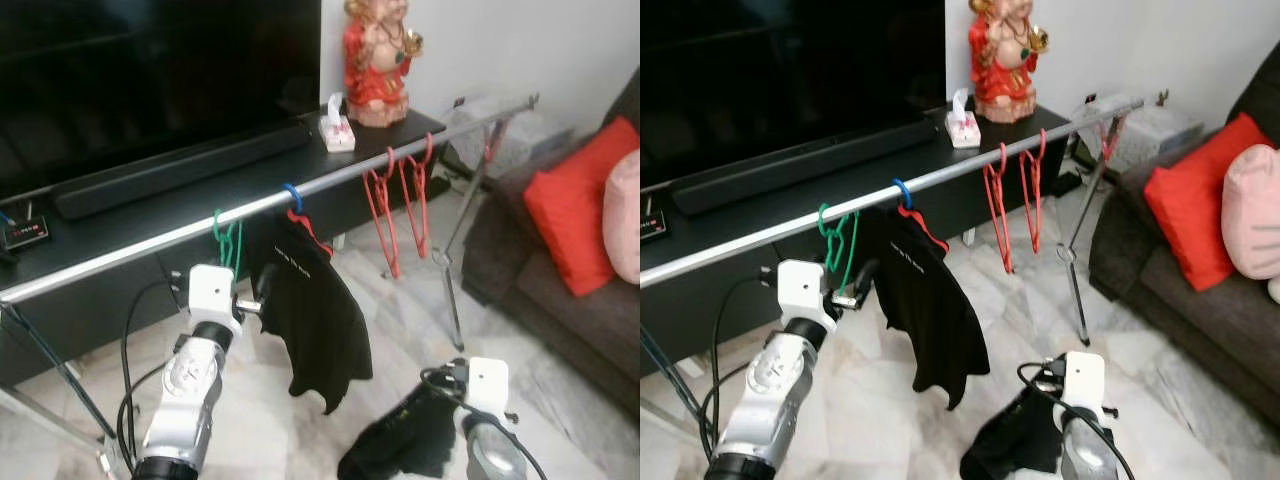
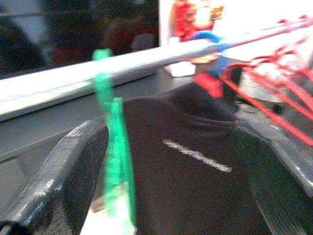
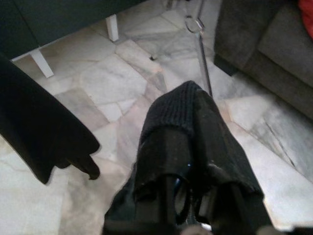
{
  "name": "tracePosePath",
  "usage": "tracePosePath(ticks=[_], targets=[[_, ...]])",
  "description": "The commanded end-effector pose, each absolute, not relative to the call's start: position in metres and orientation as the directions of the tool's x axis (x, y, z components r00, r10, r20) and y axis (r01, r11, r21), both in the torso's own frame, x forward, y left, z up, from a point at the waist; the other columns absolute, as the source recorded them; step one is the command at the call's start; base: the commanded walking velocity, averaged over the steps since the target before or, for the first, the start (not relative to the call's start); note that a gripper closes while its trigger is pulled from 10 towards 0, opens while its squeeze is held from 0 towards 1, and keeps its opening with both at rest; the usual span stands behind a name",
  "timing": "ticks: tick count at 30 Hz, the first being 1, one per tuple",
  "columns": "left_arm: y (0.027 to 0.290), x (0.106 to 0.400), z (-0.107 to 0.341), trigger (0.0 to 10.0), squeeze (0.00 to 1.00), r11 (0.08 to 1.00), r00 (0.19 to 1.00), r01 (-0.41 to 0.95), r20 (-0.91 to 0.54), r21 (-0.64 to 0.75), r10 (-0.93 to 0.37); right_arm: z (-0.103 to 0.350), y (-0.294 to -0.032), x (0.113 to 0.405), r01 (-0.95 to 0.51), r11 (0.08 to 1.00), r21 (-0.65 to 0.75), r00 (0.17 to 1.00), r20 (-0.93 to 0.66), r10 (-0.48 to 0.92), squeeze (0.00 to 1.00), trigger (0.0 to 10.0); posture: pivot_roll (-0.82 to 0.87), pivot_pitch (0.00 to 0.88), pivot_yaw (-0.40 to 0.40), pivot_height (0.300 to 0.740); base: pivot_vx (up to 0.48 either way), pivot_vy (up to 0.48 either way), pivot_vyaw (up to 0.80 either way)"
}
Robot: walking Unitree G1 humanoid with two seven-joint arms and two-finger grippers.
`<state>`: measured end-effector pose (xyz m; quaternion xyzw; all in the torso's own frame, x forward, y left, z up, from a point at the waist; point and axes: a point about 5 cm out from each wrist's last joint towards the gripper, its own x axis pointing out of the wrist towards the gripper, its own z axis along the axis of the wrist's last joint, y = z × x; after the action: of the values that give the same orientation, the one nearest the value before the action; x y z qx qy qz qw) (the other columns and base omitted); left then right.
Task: Hang hanger
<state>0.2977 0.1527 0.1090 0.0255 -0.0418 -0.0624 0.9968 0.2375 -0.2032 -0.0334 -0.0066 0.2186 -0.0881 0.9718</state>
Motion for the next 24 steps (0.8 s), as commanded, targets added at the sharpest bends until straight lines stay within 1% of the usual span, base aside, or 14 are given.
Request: tracePosePath(ticks=[1, 4, 8, 16, 20, 24], targets=[[0.166, 0.299, 0.106, 10.0, 0.0, 0.996, 0.997, 0.065, 0.033, 0.068, -0.068, -0.029, -0.195, 0.244, 0.149, 0.988, -0.033, 0.904, -0.4, -0.15, 0.0, 10.0, 0.01, 0.0, -0.04, 0.74, 0.0, 0.0, 0.0], [0.17, 0.299, 0.107, 10.0, 0.0, 0.996, 0.999, 0.05, 0.008, 0.072, -0.051, -0.03, -0.195, 0.244, 0.148, 0.988, -0.033, 0.903, -0.403, -0.149, 0.0, 10.0, 0.01, 0.0, -0.042, 0.74, 0.0, 0.0, 0.0], [0.174, 0.302, 0.109, 10.0, 0.0, 0.993, 0.998, 0.038, -0.053, 0.111, -0.032, -0.029, -0.195, 0.244, 0.145, 0.989, -0.033, 0.904, -0.402, -0.145, 0.0, 10.0, 0.01, 0.0, -0.048, 0.74, 0.0, 0.0, 0.0], [0.162, 0.313, 0.117, 10.0, 0.0, 0.987, 0.989, 0.059, -0.141, 0.151, -0.037, -0.029, -0.194, 0.245, 0.137, 0.99, -0.03, 0.906, -0.401, -0.138, 0.0, 10.0, 0.01, 0.0, -0.051, 0.74, 0.0, 0.0, 0.0], [0.16, 0.316, 0.117, 10.0, 0.0, 0.981, 0.983, 0.036, -0.182, 0.189, -0.001, -0.028, -0.195, 0.245, 0.137, 0.99, -0.032, 0.906, -0.4, -0.138, 0.0, 10.0, 0.01, 0.0, -0.055, 0.74, 0.0, 0.0, 0.0], [0.157, 0.321, 0.111, 10.0, 0.0, 0.981, 0.97, 0.006, -0.238, 0.195, 0.041, -0.028, -0.195, 0.245, 0.135, 0.99, -0.033, 0.906, -0.399, -0.137, 0.0, 10.0, 0.0, 0.0, -0.06, 0.74, 0.0, 0.0, 0.0]])
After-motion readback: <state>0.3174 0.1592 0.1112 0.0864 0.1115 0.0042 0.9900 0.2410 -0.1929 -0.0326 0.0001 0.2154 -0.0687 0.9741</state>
